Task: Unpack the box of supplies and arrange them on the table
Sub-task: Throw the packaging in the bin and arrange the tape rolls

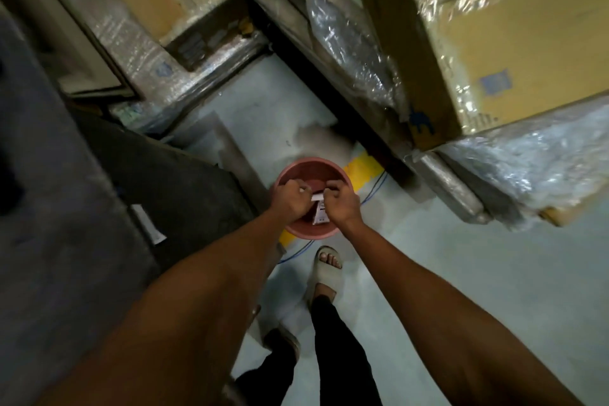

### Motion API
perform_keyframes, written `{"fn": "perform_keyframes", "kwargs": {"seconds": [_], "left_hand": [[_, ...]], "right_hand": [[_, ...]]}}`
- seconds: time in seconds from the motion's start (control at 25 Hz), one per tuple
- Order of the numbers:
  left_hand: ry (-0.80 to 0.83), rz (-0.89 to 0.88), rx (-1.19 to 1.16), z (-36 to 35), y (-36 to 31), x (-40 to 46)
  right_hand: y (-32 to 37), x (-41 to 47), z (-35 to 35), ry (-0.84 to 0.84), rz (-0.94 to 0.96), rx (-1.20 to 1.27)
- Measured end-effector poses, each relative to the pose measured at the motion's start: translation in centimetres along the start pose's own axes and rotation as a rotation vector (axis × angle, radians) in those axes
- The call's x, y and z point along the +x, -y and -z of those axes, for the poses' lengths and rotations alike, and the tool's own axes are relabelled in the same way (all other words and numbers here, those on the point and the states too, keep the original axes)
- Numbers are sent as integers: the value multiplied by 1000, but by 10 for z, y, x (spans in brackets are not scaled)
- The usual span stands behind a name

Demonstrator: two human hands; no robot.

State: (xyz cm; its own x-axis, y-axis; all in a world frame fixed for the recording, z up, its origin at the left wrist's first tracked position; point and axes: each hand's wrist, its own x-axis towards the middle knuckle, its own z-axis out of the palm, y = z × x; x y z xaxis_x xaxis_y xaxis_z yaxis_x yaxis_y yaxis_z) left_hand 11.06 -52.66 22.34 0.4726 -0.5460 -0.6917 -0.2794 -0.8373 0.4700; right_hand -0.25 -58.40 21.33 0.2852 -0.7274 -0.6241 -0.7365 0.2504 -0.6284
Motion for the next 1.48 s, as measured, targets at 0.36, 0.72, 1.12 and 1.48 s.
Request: {"fn": "perform_keyframes", "kwargs": {"seconds": [0.36, 0.72, 1.12, 1.48], "left_hand": [[-240, -222, -198, 154, -34, -148], [-474, -243, -297, 261, 99, -293], [-625, -35, -334, 286, 368, -421], [-1159, 96, -584, 305, 497, -502]], "right_hand": [[137, -140, 34, -17, 258, 22], [215, -289, -39, 26, 658, -160], [224, -444, -255, 276, 878, -453], [231, -525, -403, 540, 914, -628]]}}
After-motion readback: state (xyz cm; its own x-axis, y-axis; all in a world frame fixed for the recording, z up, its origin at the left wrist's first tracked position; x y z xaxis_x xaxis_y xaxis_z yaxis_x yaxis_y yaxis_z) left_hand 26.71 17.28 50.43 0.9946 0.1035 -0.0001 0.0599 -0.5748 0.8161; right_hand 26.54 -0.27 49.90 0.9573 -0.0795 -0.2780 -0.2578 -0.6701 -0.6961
